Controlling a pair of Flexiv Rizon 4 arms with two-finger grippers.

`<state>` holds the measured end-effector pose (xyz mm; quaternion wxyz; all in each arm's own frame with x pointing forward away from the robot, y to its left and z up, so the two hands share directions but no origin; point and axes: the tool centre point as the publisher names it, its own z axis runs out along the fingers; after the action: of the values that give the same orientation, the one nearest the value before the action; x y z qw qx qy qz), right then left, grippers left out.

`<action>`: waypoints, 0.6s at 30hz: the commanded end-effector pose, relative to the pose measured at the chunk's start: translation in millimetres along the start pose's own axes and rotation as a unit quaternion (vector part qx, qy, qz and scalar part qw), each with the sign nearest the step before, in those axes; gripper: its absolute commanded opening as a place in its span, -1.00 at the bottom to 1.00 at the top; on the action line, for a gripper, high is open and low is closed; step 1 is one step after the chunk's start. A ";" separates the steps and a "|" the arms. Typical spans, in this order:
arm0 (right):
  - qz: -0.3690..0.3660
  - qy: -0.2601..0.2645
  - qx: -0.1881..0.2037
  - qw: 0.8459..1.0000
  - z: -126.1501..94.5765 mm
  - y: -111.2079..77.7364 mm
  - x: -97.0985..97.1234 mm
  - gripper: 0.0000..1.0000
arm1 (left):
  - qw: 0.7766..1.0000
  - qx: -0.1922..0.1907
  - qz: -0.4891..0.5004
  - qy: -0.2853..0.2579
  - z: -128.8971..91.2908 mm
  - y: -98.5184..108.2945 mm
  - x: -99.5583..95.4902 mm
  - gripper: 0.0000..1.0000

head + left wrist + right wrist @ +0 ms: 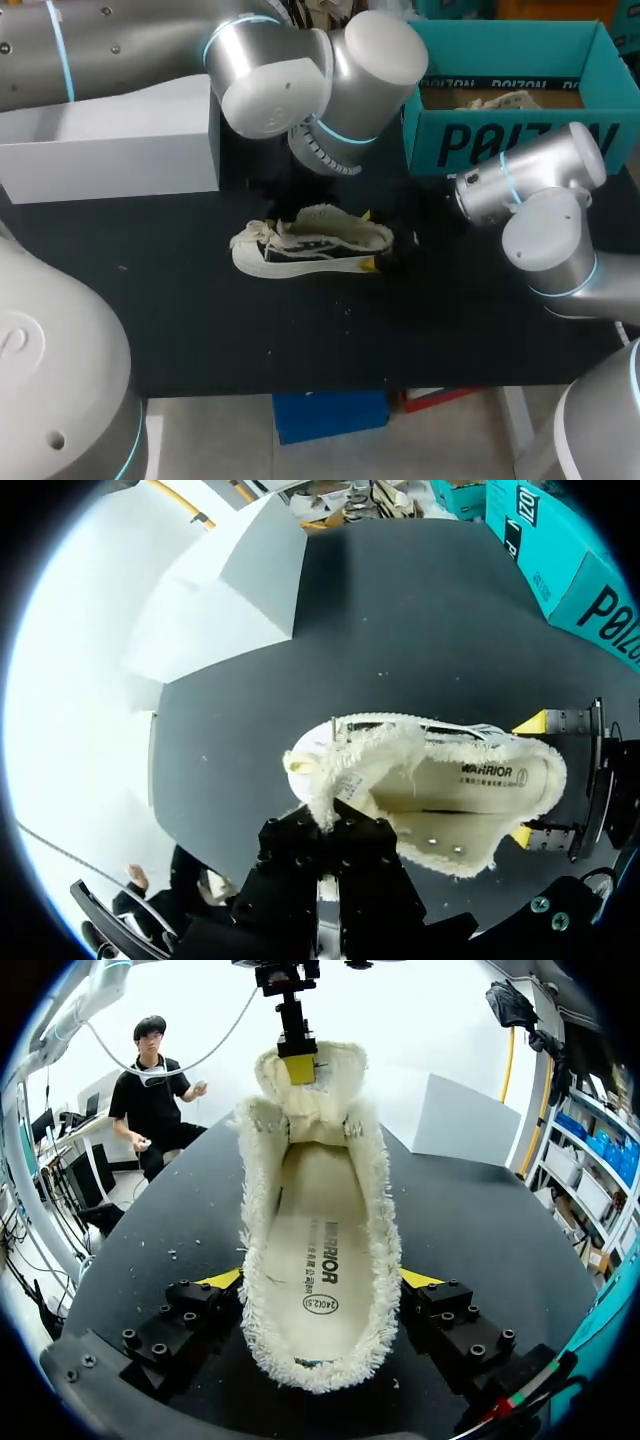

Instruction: Take the shoe out of the shoebox, open the shoe tongue, remove and reinsert the insole, then place the shoe into the shoebox

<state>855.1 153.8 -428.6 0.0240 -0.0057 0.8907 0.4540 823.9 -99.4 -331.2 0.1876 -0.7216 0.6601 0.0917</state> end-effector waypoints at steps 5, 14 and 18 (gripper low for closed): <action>0.001 0.000 0.002 1.000 0.6 -2.5 -1.2 -1.00 | 0.999 -0.005 -0.016 0.041 19.8 4.6 -18.6 -1.00; 0.001 0.000 0.002 1.000 0.6 -2.5 -1.2 -1.00 | 0.999 -0.018 -0.021 0.044 43.2 9.2 -17.2 -1.00; 0.001 0.000 0.002 1.000 0.6 -2.5 -1.2 -1.00 | 0.999 -0.021 -0.025 0.043 48.7 9.4 -17.1 -1.00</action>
<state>855.0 156.0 -427.3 0.0241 -0.0057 0.8907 0.4539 819.4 -76.1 -363.5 0.1532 -0.7442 0.6457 0.0759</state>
